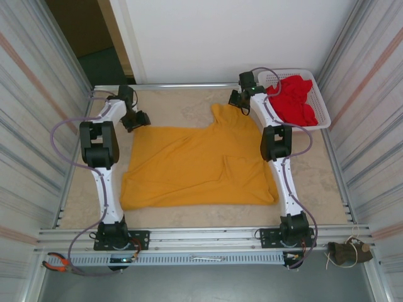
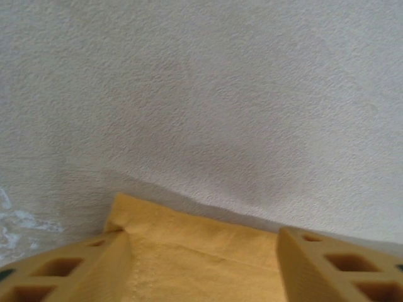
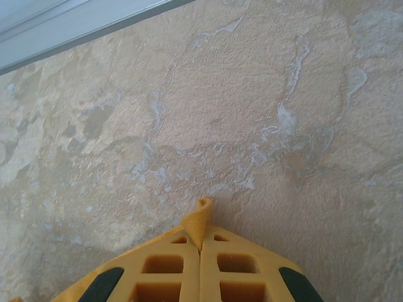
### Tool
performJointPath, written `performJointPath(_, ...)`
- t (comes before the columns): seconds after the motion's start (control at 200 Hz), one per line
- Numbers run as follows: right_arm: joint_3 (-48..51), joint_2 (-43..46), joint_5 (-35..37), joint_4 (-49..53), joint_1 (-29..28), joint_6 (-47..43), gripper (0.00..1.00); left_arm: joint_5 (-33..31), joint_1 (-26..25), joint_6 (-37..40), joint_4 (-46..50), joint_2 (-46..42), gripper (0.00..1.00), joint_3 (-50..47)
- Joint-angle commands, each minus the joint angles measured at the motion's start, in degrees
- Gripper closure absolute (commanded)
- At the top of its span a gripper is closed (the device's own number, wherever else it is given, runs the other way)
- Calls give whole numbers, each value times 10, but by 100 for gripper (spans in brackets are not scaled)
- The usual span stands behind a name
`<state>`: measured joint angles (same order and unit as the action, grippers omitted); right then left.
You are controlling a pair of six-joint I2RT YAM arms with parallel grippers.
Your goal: Fold the inside-out t-shirt
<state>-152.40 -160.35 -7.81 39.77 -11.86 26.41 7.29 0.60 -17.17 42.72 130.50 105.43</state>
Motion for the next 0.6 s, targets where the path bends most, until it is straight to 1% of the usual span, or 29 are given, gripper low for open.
performJointPath(0.0,12,37,-14,12,3,6,100,-28,-6,12,3,-14,29,-10)
performJointPath(0.12,22,41,-14,9,4,5,100,-35,-6,18,-16,-31,26,-14)
performJointPath(0.346,23,42,-15,13,5,5,100,-32,-6,16,-31,-43,24,-11)
performJointPath(0.491,25,43,-15,13,6,4,100,-37,-6,16,-70,-66,23,-35)
performJointPath(0.596,25,43,-16,14,7,5,100,-36,-1,7,-52,-51,22,-17)
